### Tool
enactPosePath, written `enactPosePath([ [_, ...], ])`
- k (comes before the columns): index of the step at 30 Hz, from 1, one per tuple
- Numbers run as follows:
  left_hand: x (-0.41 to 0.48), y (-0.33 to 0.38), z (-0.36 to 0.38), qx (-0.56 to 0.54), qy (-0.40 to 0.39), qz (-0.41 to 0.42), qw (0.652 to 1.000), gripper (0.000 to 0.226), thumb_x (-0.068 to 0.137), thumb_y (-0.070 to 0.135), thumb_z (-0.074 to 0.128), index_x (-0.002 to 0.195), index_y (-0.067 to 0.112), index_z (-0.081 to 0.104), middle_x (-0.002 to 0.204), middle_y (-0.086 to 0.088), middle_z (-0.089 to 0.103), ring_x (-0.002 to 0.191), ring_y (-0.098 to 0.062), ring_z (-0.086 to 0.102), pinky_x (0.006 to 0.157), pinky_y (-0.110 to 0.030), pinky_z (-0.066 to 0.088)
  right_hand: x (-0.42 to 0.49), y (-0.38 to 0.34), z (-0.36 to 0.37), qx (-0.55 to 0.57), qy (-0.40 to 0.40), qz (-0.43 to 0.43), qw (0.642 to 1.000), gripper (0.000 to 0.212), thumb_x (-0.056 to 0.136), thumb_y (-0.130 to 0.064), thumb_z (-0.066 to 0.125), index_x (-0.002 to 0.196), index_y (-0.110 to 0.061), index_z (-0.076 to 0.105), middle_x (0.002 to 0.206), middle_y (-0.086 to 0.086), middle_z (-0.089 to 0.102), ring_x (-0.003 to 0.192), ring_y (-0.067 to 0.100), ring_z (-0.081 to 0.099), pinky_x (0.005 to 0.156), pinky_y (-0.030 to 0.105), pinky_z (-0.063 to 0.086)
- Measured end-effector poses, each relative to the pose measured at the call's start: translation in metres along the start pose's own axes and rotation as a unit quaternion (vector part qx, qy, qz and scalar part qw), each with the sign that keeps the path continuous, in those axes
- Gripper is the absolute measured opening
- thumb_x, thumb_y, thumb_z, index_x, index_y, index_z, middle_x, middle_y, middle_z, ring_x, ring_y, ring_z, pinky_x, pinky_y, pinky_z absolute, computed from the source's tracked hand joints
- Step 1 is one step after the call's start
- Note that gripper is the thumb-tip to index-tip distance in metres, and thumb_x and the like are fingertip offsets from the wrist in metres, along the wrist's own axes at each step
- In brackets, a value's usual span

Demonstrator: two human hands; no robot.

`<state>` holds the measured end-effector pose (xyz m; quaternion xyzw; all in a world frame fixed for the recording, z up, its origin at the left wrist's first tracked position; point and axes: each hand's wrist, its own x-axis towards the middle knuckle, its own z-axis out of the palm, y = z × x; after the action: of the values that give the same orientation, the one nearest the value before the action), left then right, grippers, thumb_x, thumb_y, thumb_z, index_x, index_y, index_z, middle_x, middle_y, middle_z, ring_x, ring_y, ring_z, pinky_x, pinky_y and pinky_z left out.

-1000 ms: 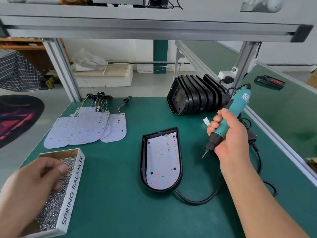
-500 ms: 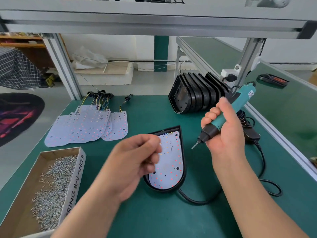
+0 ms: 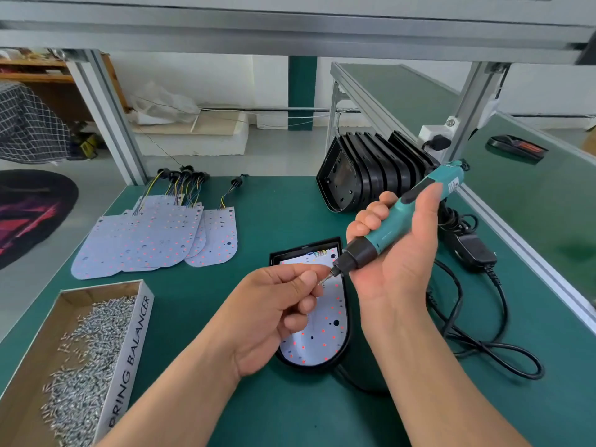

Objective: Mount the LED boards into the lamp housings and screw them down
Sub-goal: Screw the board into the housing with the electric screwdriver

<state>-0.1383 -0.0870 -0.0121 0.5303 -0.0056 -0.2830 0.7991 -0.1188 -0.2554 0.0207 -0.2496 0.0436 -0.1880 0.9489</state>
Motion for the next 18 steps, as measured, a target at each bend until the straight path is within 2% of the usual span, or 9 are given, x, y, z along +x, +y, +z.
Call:
enactPosePath([
  [3, -0.0015, -0.0045, 0.0009, 0.011, -0.009, -0.002, 1.000, 0.019, 0.098, 0.004, 0.066, 0.108, -0.002, 0.081, 0.088, -0.012, 0.068, 0.061, -0.011, 0.051, 0.045, -0.017, 0.037, -0.0004, -0.0038, -0.0023, -0.008, 0.008, -0.010, 1.000, 0.049, 0.098, -0.065, 0.062, 0.090, -0.017, 0.060, 0.074, -0.005, 0.048, 0.059, 0.010, 0.046, 0.055, 0.022, 0.043],
  [7, -0.0022, -0.0054, 0.0008, 0.020, -0.015, -0.001, 1.000, 0.017, 0.086, 0.009, 0.073, 0.098, 0.003, 0.084, 0.091, -0.015, 0.073, 0.059, -0.012, 0.052, 0.044, -0.018, 0.037, -0.0017, -0.0058, -0.0064, -0.030, 0.019, -0.020, 0.999, 0.046, 0.097, -0.063, 0.064, 0.091, -0.017, 0.061, 0.074, -0.005, 0.050, 0.059, 0.010, 0.047, 0.055, 0.022, 0.044],
  [13, -0.0034, -0.0030, -0.0001, 0.016, 0.001, -0.003, 1.000, 0.014, 0.100, 0.001, 0.065, 0.109, -0.002, 0.075, 0.092, -0.016, 0.074, 0.057, -0.011, 0.055, 0.043, -0.017, 0.038, -0.0014, -0.0072, -0.0087, -0.027, 0.018, -0.029, 0.999, 0.045, 0.098, -0.062, 0.064, 0.091, -0.017, 0.061, 0.075, -0.004, 0.050, 0.060, 0.011, 0.048, 0.056, 0.023, 0.045],
  [18, -0.0030, -0.0041, 0.0010, 0.009, -0.012, -0.012, 1.000, 0.017, 0.100, 0.000, 0.063, 0.113, -0.005, 0.073, 0.095, -0.017, 0.075, 0.058, -0.010, 0.055, 0.043, -0.017, 0.040, -0.0024, -0.0090, -0.0082, -0.015, 0.010, -0.033, 0.999, 0.045, 0.098, -0.061, 0.064, 0.092, -0.016, 0.060, 0.076, -0.003, 0.049, 0.060, 0.011, 0.047, 0.055, 0.023, 0.045],
])
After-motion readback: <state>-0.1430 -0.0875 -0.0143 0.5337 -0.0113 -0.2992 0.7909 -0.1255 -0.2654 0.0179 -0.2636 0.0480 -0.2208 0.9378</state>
